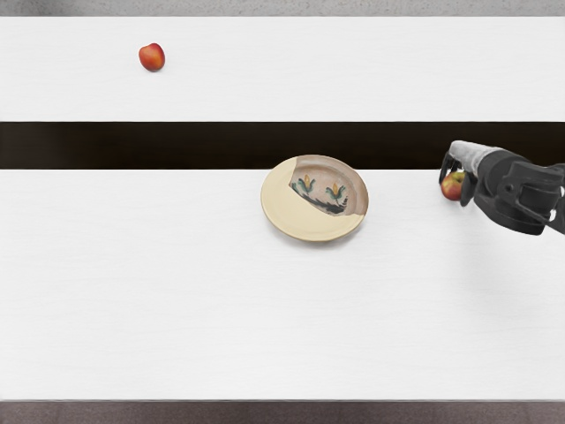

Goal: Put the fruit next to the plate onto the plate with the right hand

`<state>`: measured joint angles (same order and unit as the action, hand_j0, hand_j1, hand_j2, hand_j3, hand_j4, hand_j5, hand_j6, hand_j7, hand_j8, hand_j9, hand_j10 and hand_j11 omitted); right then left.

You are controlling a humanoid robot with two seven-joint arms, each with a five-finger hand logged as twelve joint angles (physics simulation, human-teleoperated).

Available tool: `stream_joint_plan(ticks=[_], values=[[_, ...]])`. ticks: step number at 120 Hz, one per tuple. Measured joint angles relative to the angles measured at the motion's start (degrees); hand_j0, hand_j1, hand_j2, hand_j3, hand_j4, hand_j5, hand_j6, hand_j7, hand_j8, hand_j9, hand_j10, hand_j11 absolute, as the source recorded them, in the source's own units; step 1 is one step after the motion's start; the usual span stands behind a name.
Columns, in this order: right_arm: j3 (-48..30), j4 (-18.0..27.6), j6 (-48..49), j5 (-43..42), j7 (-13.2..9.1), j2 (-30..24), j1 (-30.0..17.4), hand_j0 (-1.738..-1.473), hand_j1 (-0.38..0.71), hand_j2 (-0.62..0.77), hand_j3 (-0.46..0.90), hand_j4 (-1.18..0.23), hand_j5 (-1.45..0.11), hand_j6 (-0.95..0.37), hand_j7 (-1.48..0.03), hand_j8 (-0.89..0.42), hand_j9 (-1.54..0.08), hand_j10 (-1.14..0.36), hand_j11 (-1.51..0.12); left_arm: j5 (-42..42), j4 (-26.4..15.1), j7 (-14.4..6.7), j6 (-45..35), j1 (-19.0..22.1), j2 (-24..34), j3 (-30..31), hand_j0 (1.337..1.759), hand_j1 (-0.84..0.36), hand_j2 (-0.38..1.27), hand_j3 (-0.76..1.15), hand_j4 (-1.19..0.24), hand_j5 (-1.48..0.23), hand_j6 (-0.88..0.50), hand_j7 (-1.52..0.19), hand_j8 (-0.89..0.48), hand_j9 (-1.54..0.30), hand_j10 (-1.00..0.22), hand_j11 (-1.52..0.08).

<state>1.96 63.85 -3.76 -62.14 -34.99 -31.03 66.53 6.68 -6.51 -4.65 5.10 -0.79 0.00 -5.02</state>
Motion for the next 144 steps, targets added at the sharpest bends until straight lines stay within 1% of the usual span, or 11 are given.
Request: stream_joint_plan(ticks=[10, 22, 43, 54, 71, 82, 104, 137, 141, 144], values=[[-0.08, 0.00, 0.11, 0.39, 0.00, 0.38, 0.96, -1.647, 0.22, 0.11, 0.00, -0.67, -1.04, -0.39, -1.02, -0.47, -1.07, -0.76, -1.07, 0.00, 0.00, 0.00, 0.00, 0.00, 0.00, 0.00, 1.658, 0.34, 0.00, 0.00, -0.01, -0.01, -0.01, -0.01, -0.01, -0.01, -0.01, -0.01], [-0.41, -0.01, 0.01, 0.69, 0.01, 2.14, 2.77, -1.649, 0.23, 0.20, 0.00, -0.67, -1.07, -0.40, -1.05, -0.49, -1.09, -0.78, -1.10, 0.00, 0.00, 0.00, 0.00, 0.00, 0.00, 0.00, 1.658, 0.34, 0.00, 0.00, -0.01, -0.01, -0.01, -0.01, -0.01, -0.01, -0.01, -0.01], [-3.17, 0.24, -0.04, 0.82, -0.01, 5.68, 4.22, -1.650, 0.23, 0.17, 0.00, -0.65, -1.11, -0.39, -1.07, -0.47, -1.12, -0.80, -1.12, 0.00, 0.00, 0.00, 0.00, 0.00, 0.00, 0.01, 1.658, 0.34, 0.00, 0.00, -0.01, -0.01, -0.01, -0.01, -0.01, -0.01, -0.01, -0.01], [-3.82, 0.61, 0.03, 0.66, -0.02, 6.86, 4.85, -1.650, 0.23, 0.18, 0.00, -0.64, -1.11, -0.38, -1.08, -0.47, -1.12, -0.81, -1.12, 0.00, 0.00, 0.00, 0.00, 0.00, 0.00, 0.01, 1.658, 0.34, 0.00, 0.00, -0.01, -0.01, -0.01, -0.01, -0.01, -0.01, -0.01, -0.01], [-4.17, 0.92, -0.04, 0.34, -0.02, 11.51, 5.34, -1.649, 0.23, 0.22, 0.00, -0.65, -1.14, -0.38, -1.10, -0.47, -1.13, -0.83, -1.13, 0.00, 0.00, 0.00, 0.00, 0.00, 0.00, 0.00, 1.658, 0.34, 0.00, 0.00, -0.01, -0.01, -0.01, -0.01, -0.01, -0.01, -0.01, -0.01], [-4.25, 1.06, -0.01, 0.26, -0.01, 13.98, 5.65, -1.650, 0.24, 0.25, 0.00, -0.63, -1.17, -0.37, -1.11, -0.46, -1.15, -0.84, -1.15, 0.00, 0.00, 0.00, 0.00, 0.00, 0.00, 0.01, 1.658, 0.34, 0.00, 0.00, -0.01, -0.01, -0.01, -0.01, -0.01, -0.01, -0.01, -0.01], [-4.94, 1.23, 0.03, 0.46, 0.03, 17.75, 6.45, -1.652, 0.25, 0.24, 0.00, -0.58, -1.19, -0.35, -1.12, -0.43, -1.18, -0.83, -1.19, 0.00, 0.00, 0.00, 0.00, 0.00, 0.00, 0.01, 1.658, 0.34, 0.00, 0.00, -0.01, -0.01, -0.01, -0.01, -0.01, -0.01, -0.01, -0.01], [-5.42, 1.30, -0.03, 0.53, -0.03, 18.56, 4.30, -1.652, 0.23, 0.24, 0.00, -0.64, -1.16, -0.38, -1.11, -0.45, -1.17, -0.82, -1.17, 0.00, 0.00, 0.00, 0.00, 0.00, 0.00, 0.01, 1.658, 0.34, 0.00, 0.00, -0.01, -0.01, -0.01, -0.01, -0.01, -0.01, -0.01, -0.01], [-5.46, 1.30, -0.07, 0.53, -0.02, 18.56, 4.07, -1.652, 0.23, 0.23, 0.00, -0.64, -1.14, -0.38, -1.08, -0.46, -1.14, -0.80, -1.15, 0.00, 0.00, 0.00, 0.00, 0.00, 0.00, 0.01, 1.658, 0.34, 0.00, 0.00, -0.01, -0.01, -0.01, -0.01, -0.01, -0.01, -0.01, -0.01], [-5.59, 1.30, -0.14, 0.54, -0.02, 18.56, 3.85, -1.653, 0.22, 0.19, 0.00, -0.62, -1.08, -0.38, -1.03, -0.46, -1.08, -0.76, -1.09, 0.00, 0.00, 0.00, 0.00, 0.00, 0.00, 0.01, 1.658, 0.34, 0.00, 0.00, -0.01, -0.01, -0.01, -0.01, -0.01, -0.01, -0.01, -0.01]])
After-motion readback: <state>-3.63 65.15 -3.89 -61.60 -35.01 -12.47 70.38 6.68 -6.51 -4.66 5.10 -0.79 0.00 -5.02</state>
